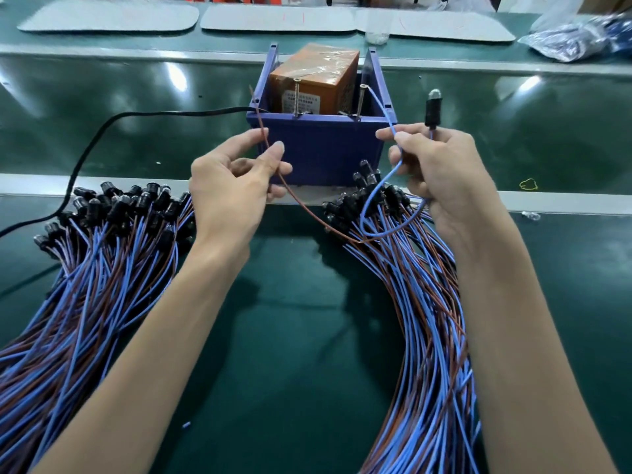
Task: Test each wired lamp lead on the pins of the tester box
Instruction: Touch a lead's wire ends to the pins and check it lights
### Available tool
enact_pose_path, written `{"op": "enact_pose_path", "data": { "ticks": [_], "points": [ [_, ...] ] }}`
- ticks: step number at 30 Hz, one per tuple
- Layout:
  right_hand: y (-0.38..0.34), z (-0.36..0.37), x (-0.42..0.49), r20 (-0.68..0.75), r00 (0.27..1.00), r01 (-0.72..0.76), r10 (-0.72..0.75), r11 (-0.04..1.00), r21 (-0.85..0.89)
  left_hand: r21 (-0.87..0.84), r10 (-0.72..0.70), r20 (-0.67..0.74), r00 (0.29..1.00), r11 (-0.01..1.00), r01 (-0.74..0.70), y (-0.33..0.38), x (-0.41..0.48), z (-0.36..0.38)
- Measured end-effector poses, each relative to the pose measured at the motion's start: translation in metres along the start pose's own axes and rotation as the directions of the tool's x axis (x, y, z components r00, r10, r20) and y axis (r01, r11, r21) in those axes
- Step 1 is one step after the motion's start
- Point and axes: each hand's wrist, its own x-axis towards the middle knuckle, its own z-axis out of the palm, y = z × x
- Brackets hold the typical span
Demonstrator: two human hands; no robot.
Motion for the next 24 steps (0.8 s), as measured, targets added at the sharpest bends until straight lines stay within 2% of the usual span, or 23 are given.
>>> {"op": "enact_pose_path", "data": {
  "ticks": [4,8,11,14,19,24],
  "points": [
    [0.0029,-0.0002,0.0031,-0.048,0.999,-0.014,0.015,1.000,0.012,0.052,-0.017,-0.008,1.000,0.998,0.018,-0.0063,0.0076,-0.0020],
    [0.0048,-0.0003,0.0050,-0.068,0.997,-0.018,0.020,0.999,0.032,0.229,0.035,0.050,0.998,0.972,-0.046,-0.0110,0.0080,-0.0006],
    [0.0053,-0.0008,0.0056,-0.071,0.997,-0.010,0.013,0.999,0.037,0.274,0.080,0.081,0.993,0.957,-0.100,-0.0113,0.0069,-0.0009],
    [0.0059,-0.0015,0.0059,-0.063,0.998,-0.008,0.012,0.998,0.067,0.234,0.106,0.058,0.993,0.965,-0.116,-0.0089,0.0053,-0.0017],
    [0.0068,-0.0041,0.0084,-0.027,0.999,-0.020,0.025,0.989,0.147,0.090,0.062,-0.057,0.996,0.994,-0.057,-0.0090,0.0058,-0.0017],
    [0.0076,-0.0054,0.0095,-0.002,0.999,-0.036,0.037,0.984,0.173,0.003,-0.011,-0.032,0.999,1.000,0.011,-0.0079,0.0045,0.0011]
  ]
}}
